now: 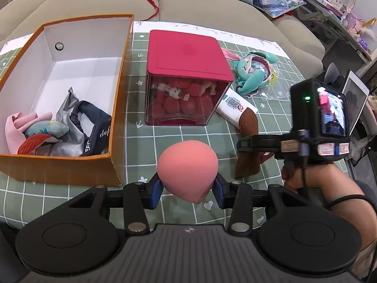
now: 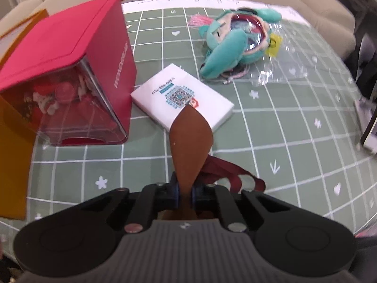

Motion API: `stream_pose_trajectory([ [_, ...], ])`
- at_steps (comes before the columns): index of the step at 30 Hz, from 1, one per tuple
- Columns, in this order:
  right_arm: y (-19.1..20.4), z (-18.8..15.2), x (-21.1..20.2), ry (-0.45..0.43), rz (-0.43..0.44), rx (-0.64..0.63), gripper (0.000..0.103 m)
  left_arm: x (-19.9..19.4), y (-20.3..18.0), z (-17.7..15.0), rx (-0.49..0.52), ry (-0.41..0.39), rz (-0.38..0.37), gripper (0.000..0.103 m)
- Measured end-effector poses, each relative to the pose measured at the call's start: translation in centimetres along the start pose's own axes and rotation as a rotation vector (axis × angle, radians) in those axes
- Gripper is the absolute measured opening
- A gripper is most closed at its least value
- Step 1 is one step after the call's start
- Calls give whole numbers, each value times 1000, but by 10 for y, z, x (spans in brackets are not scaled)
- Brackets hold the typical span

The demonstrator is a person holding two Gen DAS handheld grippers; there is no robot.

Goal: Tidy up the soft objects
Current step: 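Lift the brown bag with the right tool while the left tool holds the pink sponge, then carry the pink sponge and brown bag with both tools over the orange box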

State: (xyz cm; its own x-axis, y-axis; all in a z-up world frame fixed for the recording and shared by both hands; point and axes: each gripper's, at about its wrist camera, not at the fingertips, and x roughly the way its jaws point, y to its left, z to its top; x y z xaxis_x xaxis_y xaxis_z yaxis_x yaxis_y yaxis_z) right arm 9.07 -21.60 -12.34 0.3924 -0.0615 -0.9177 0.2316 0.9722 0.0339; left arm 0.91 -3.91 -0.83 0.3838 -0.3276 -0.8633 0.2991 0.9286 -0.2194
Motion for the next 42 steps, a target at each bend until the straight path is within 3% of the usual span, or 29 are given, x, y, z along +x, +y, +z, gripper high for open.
stream_pose_trajectory([
  [10, -2, -7, -35, -6, 145, 45, 7, -6, 0, 0, 8, -19, -3, 50],
  [21, 30, -32, -92, -25, 277, -77, 7, -29, 14, -10, -30, -54, 19, 50],
  [28, 81, -42, -126, -34, 395, -260, 8, -56, 51, -16, -126, -107, 89, 49],
  [32, 112, -40, -141, -55, 418, -329, 8, -67, 78, -14, -180, -135, 137, 49],
  [39, 166, -6, -139, -61, 519, -374, 8, -80, 127, 11, -241, -210, 217, 49],
  [42, 192, 16, -129, -76, 511, -379, 8, -74, 145, 34, -224, -234, 236, 49],
])
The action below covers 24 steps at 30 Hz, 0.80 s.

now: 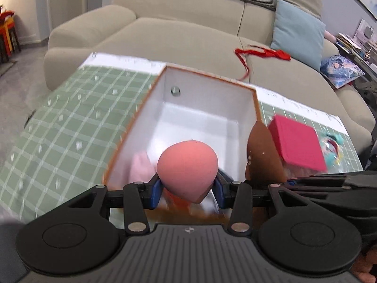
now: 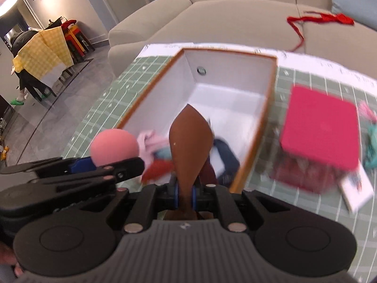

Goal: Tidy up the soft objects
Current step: 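Carry the pink sponge and brown bag with both tools over the orange box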

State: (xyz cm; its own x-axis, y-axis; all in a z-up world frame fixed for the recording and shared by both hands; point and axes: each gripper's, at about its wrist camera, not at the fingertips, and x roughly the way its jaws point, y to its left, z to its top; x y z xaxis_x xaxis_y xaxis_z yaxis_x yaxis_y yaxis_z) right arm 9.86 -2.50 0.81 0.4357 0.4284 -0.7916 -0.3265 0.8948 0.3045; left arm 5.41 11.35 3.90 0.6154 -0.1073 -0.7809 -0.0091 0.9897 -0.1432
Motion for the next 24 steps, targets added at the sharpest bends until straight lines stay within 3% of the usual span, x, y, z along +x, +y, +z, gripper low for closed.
stream_pose_trajectory([
  [6, 3, 44, 54, 30, -118, -10, 8, 59, 3, 37, 61, -8, 49, 49],
  [10, -8, 61, 86, 64, -157, 10, 8, 99, 7, 49, 56, 19, 26, 49],
  [13, -12, 65, 104, 80, -181, 4, 12, 114, 12, 48, 51, -8, 14, 49],
  [19, -11, 67, 123, 66, -191, -5, 29, 121, 23, 49, 25, -36, 9, 52],
  [21, -7, 66, 125, 56, -195, -20, 43, 118, 26, 50, 18, -64, 7, 54],
  [24, 5, 62, 122, 49, -180, -75, 54, 111, 32, 52, -28, -92, -12, 62],
])
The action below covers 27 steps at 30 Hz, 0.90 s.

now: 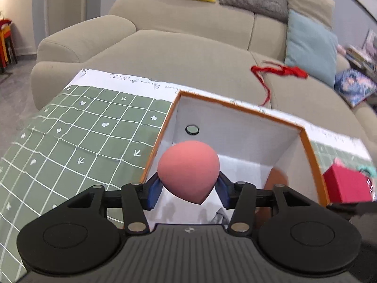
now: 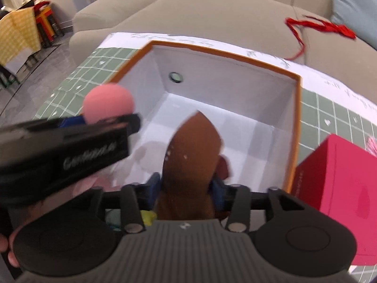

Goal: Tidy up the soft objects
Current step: 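Carry the pink sponge and brown bag with both tools over the orange box, then open the left tool to drop the sponge while the right tool releases the brown bag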

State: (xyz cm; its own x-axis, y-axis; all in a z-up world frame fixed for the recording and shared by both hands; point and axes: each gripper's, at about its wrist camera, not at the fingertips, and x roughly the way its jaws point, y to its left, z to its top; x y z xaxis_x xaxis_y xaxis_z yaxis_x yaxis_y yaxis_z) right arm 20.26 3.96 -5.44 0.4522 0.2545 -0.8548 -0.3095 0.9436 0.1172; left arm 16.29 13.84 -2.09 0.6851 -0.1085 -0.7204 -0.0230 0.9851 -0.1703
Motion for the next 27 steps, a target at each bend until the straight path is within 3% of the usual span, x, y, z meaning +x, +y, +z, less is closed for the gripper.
stream_pose_trajectory([
  [2, 9, -3, -2, 7, 0, -45, 55, -6, 2, 2, -31, -30, -5, 70],
  [5, 15, -6, -7, -8, 22, -53, 68, -14, 1, 6, -16, -67, -20, 77],
  [7, 17, -8, -10, -17, 19, -57, 69, -16, -2, 8, -10, -59, -29, 77],
  [9, 18, -10, -12, -20, 18, -56, 80, -13, -2, 10, -27, -20, -48, 77],
  [12, 19, -11, -18, -43, 32, -58, 84, -12, 0, 10, -41, 3, -65, 77],
  [22, 26, -16, -33, -76, 45, -69, 87, -33, -2, 10, -22, 0, -8, 78],
  [27, 29, -19, -44, -100, 77, -74, 87, -63, -3, 18, -110, -4, -29, 78],
])
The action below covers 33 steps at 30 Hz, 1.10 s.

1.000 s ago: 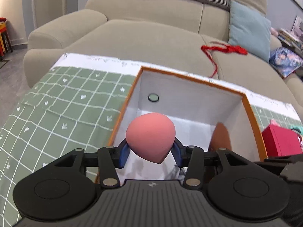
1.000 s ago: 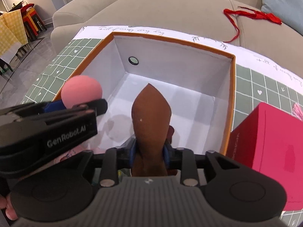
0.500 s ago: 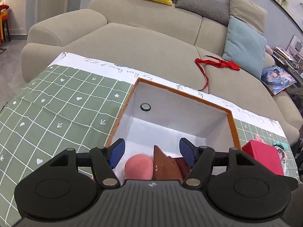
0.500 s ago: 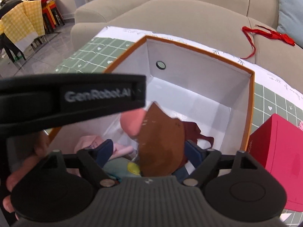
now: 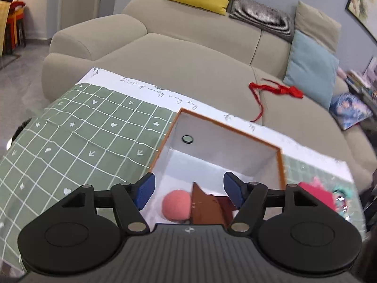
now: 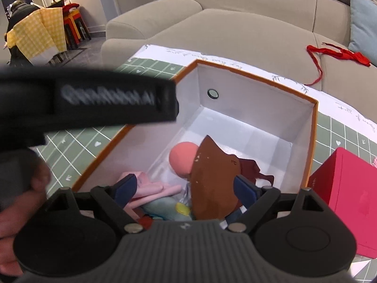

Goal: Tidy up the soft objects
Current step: 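Open the left tool to drop the sponge while the right tool releases the brown bag, then withdraw both open tools from the box toward the teal plush and white card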

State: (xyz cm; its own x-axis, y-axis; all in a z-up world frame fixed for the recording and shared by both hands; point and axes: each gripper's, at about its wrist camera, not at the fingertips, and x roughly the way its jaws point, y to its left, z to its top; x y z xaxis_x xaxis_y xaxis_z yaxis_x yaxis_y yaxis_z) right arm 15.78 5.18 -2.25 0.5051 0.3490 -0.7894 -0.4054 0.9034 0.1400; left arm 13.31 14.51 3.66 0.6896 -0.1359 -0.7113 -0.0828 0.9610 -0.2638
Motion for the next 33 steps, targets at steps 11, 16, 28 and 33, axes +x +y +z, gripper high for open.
stream_pose_trajectory([
  [11, -30, 0, -74, -109, 27, 51, 88, -62, -56, 3, 51, -81, -72, 79],
  [16, -68, -9, -101, -112, -12, 96, 88, -67, -92, -6, 70, -102, -66, 79],
  [28, -218, -59, -129, -99, -178, 309, 88, -31, -182, -52, 164, 16, -147, 79],
  [33, -276, -92, -113, -61, -250, 406, 88, -5, -231, -94, 303, 115, -190, 79],
])
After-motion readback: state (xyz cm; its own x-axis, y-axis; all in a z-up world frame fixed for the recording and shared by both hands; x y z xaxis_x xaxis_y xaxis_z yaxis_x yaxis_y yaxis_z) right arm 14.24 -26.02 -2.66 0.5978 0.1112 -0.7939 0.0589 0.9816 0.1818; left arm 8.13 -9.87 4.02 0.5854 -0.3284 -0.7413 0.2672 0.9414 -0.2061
